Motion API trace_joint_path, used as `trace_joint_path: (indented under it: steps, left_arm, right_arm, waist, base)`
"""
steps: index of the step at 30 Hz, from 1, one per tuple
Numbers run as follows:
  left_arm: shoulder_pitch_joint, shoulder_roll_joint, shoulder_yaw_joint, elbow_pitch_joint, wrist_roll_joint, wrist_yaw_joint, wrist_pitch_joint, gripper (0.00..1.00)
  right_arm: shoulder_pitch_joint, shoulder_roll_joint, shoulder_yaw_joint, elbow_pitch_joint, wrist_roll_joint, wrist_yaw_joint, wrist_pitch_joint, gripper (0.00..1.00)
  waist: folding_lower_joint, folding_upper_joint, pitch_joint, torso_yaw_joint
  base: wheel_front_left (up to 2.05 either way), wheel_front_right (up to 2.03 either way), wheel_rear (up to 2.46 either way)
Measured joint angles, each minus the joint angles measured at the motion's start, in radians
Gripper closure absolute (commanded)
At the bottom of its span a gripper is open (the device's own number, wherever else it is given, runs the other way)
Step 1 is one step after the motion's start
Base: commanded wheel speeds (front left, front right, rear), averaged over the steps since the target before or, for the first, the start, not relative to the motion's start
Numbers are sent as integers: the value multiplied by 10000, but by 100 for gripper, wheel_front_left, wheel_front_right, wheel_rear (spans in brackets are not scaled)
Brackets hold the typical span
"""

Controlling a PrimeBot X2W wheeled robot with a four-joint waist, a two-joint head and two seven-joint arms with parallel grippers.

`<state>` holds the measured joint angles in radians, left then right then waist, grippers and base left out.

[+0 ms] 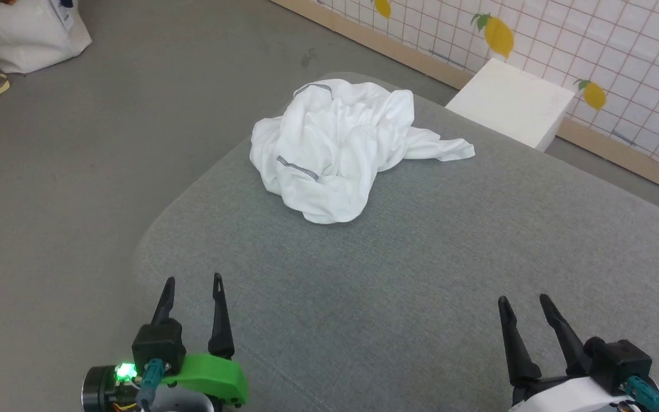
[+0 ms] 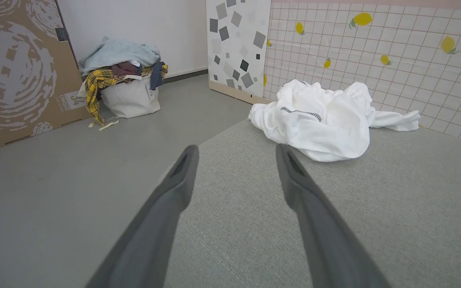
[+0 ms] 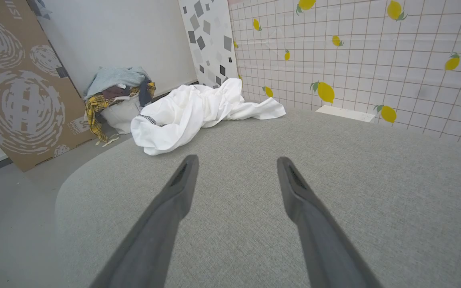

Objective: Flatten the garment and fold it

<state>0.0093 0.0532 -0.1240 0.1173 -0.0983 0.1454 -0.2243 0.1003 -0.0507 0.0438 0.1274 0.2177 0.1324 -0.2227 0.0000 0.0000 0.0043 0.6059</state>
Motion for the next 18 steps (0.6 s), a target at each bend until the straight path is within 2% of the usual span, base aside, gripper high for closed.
trace_joint_path:
  steps: [13, 18]
  left_arm:
    - [69, -2, -96, 117, -92, 236, -297, 0]
    - [121, 0, -17, 107, -132, 238, -299, 0]
  right_arm:
    - [43, 2, -81, 2, 92, 0, -81, 0]
    - [43, 8, -163, -23, 136, 0, -79, 0]
  waist:
    - [0, 0, -36, 568]
    - [0, 0, -2, 433]
  base:
    - [0, 0, 0]
    - [0, 0, 0]
